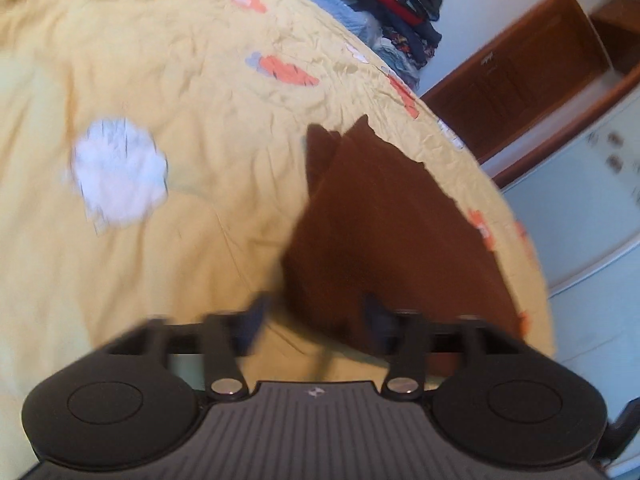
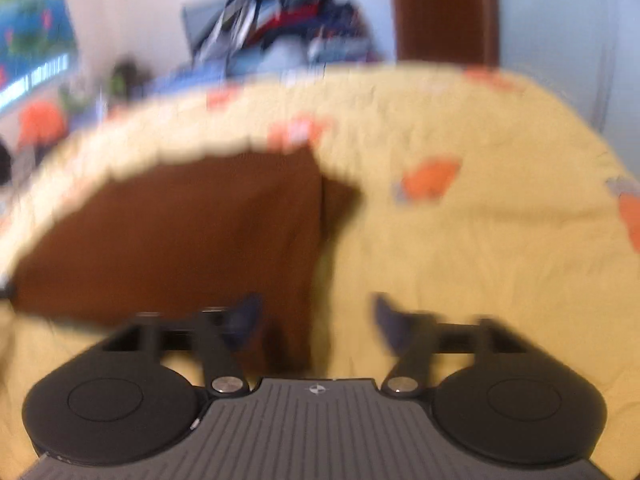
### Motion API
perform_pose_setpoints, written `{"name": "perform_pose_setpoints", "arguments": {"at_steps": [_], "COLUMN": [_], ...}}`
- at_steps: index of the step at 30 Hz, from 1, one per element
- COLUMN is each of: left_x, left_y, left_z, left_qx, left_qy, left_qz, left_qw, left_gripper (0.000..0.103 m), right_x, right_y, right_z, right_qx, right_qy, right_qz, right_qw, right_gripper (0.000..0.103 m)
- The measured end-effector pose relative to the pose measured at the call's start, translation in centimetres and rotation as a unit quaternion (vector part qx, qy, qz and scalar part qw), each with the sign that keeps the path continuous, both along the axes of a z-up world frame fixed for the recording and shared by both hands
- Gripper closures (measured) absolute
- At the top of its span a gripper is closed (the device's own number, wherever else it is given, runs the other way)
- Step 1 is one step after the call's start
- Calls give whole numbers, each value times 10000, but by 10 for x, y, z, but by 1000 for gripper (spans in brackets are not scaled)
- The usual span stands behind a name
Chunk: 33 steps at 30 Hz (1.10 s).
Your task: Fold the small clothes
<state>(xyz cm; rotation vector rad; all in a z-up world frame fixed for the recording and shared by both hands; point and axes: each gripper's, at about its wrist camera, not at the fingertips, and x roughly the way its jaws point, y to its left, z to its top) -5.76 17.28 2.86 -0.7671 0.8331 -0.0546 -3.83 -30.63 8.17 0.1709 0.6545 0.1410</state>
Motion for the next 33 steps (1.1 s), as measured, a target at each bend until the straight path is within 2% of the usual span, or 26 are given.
{"name": "perform_pose_setpoints", "arguments": {"at_steps": [1, 4, 6, 9, 10, 11, 12, 13, 14, 18, 21, 22, 24, 30, 33], "left_x": [-3, 6, 16, 26, 28, 30, 31, 33, 33, 28, 23, 23, 27, 37, 40], "left_y": [-1, -7, -14, -23, -25, -27, -27, -26, -25, -18, -11, -9, -11, -18, -22], "left_z": [-2, -4, -4, -4, -4, -4, -6, -11, -17, -26, -38, -39, -36, -23, -19], "left_qx": [-207, -413, -405, -251, -222, -185, -212, -386, -606, -1086, -1701, -1780, -1663, -1149, -948], "left_qy": [-32, -51, -48, -97, -99, -66, 8, 141, 230, 184, 129, 125, 134, 245, 236], "left_qz": [119, 322, 406, 514, 573, 623, 631, 591, 595, 779, 986, 1006, 935, 762, 628], "left_qw": [9997, 9986, 9983, 9983, 9981, 9979, 9978, 9974, 9961, 9909, 9804, 9788, 9815, 9901, 9932], "left_gripper": [16, 16, 16, 18, 22, 42, 53, 74, 80, 80, 72, 71, 71, 71, 66], "right_x": [1, 16, 30, 53, 59, 65, 68, 73, 74, 93, 110, 115, 125, 140, 141], "right_y": [8, 47, 78, 125, 140, 155, 167, 177, 186, 200, 210, 213, 224, 266, 278], "right_z": [7, 18, 17, 17, 17, 20, 23, 27, 31, 41, 42, 41, 37, 32, 32], "right_qx": [114, 660, 976, 1246, 1261, 1247, 1234, 1241, 1282, 1645, 1978, 2056, 2065, 1617, 1390], "right_qy": [-117, -163, -22, 368, 459, 528, 579, 624, 677, 987, 1255, 1339, 1479, 1677, 1683], "right_qz": [95, 772, 1248, 1827, 2004, 2135, 2265, 2381, 2461, 2605, 2635, 2642, 2684, 2956, 3009], "right_qw": [9998, 9947, 9874, 9746, 9705, 9675, 9644, 9613, 9583, 9462, 9358, 9327, 9292, 9265, 9283], "right_gripper": [27, 26, 21, 19, 19, 17, 15, 14, 14, 10, 8, 8, 8, 8, 8]}}
